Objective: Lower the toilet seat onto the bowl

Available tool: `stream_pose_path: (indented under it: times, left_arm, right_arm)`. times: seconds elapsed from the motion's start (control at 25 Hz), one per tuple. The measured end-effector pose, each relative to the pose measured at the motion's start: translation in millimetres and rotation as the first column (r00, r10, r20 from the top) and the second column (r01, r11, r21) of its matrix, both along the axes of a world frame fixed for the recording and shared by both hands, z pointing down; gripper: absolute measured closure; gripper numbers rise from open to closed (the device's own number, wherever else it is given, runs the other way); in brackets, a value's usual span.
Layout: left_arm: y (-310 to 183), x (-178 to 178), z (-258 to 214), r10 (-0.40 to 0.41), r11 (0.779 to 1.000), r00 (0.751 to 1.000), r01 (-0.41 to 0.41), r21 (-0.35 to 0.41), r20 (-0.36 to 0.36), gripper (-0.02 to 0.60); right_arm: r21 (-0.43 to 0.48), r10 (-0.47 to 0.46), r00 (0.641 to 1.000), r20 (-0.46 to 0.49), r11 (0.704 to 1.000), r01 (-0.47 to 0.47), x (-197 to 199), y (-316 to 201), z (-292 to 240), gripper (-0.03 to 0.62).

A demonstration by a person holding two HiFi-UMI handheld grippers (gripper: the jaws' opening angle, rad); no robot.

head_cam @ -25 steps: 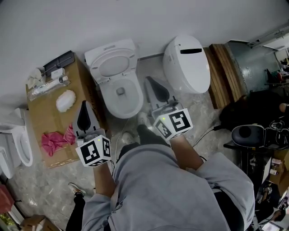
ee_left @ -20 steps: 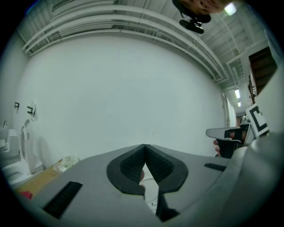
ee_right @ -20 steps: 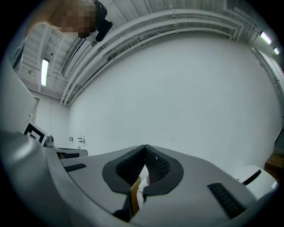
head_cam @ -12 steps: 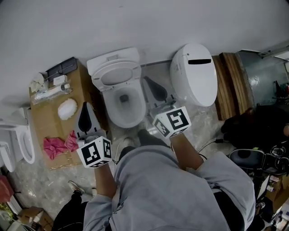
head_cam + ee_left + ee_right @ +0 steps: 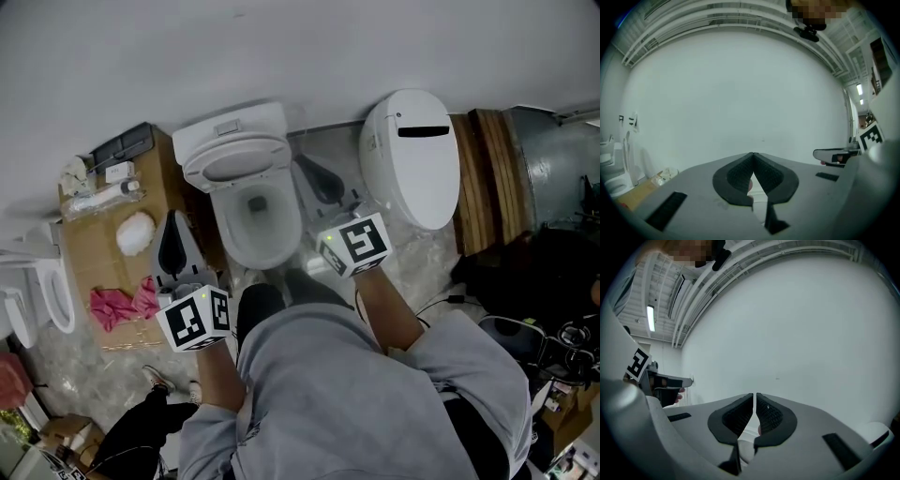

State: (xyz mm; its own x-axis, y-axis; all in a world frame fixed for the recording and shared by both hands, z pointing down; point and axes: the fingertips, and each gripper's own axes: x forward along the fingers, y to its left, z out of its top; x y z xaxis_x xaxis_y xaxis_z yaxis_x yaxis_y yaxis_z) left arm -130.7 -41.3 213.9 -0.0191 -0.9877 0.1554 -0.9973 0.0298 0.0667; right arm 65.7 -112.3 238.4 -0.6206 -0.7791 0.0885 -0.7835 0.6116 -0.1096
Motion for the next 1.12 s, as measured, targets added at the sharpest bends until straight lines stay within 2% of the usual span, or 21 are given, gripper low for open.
stream_pose_path:
  times: [0.28,0.64,1.12]
  left_arm:
    - [-32,-6,8,0.025,1.000,1.000,-0.025,-0.003,0.005,0.581]
    - [-76,-34,36,0.073,0.997,0.997,-0.073,-0.025,-0.016,0.581]
    - [-90,-66,76,0.073,0.995,0.997,-0.076,-0.071,-0.039,0.581]
  right_arm:
    - [-0.020,-0.002,0.999,-0.044,1.000,0.001,-5,-30,23,0.592]
    - [-0.059,-0.057,0.991,-0.118,0.997,0.050,-46,-64,62,0.555]
    - [-0.114,-0.131,0.963,-0.237,0.988,0.107,-83,-86,123,0.533]
